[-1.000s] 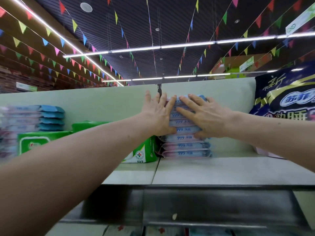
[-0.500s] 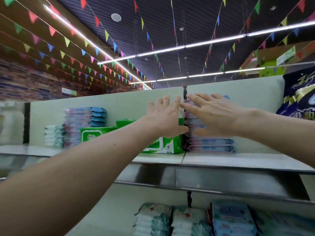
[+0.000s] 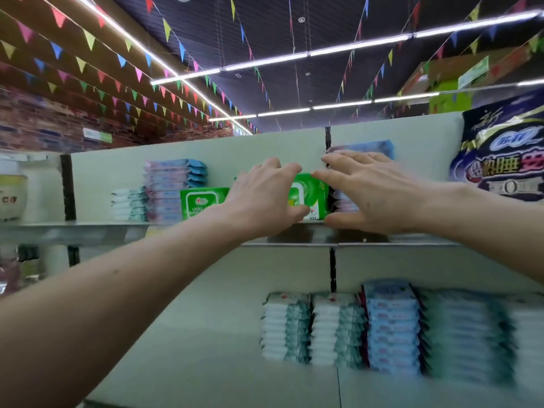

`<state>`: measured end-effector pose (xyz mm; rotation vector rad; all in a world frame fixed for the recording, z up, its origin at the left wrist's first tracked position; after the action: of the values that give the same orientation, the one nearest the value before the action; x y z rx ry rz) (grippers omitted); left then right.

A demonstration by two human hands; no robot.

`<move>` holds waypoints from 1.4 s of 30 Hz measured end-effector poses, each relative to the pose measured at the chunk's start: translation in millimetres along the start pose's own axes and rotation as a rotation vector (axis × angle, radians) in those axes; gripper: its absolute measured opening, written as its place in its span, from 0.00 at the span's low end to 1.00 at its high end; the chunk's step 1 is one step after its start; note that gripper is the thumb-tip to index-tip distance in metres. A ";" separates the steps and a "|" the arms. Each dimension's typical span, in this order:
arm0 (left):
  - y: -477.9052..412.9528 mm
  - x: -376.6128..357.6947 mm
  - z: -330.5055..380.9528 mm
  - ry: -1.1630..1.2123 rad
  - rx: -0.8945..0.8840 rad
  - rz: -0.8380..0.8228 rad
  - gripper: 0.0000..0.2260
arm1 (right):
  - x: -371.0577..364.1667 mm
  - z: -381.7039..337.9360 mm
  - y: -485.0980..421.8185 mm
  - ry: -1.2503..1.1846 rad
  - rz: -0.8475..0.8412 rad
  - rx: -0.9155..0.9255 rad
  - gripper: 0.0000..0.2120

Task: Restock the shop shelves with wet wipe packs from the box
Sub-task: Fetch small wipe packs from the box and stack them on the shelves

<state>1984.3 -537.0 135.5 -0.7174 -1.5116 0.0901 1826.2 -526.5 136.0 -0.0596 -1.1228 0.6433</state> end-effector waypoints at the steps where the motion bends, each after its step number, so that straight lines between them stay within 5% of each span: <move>1: 12.8 -0.9 1.4 0.018 -0.014 0.010 0.30 | -0.2 -8.5 9.4 -0.010 -0.003 0.004 0.38; 7: 75.8 -25.5 7.7 0.064 -0.071 -0.067 0.23 | -12.2 -57.6 61.0 -0.078 -0.030 0.061 0.37; 23: 34.5 -197.4 -48.7 0.206 0.167 -0.523 0.36 | -157.1 -103.7 -1.9 -0.198 -0.404 0.059 0.33; 32: -2.3 -305.2 -62.8 -0.161 0.163 -0.494 0.50 | -277.5 -108.5 -61.7 -0.031 -0.256 0.064 0.48; 42: -17.6 -396.5 -81.4 -0.419 -0.015 -0.249 0.54 | -378.8 -127.0 -86.7 0.056 0.018 0.159 0.47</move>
<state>2014.1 -771.7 -193.4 -0.5363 -1.9932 0.0413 1869.5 -755.4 -200.0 0.0481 -1.0155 0.7412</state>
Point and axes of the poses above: each hand's wrist, its own y-axis away from the middle knuckle, its own x-axis out of the back of the hand, z = x × y, the point moved 3 cm from there along -y, towards the middle knuckle, and after that the axes turned 14 degrees about -z, right-handed, at the moved point
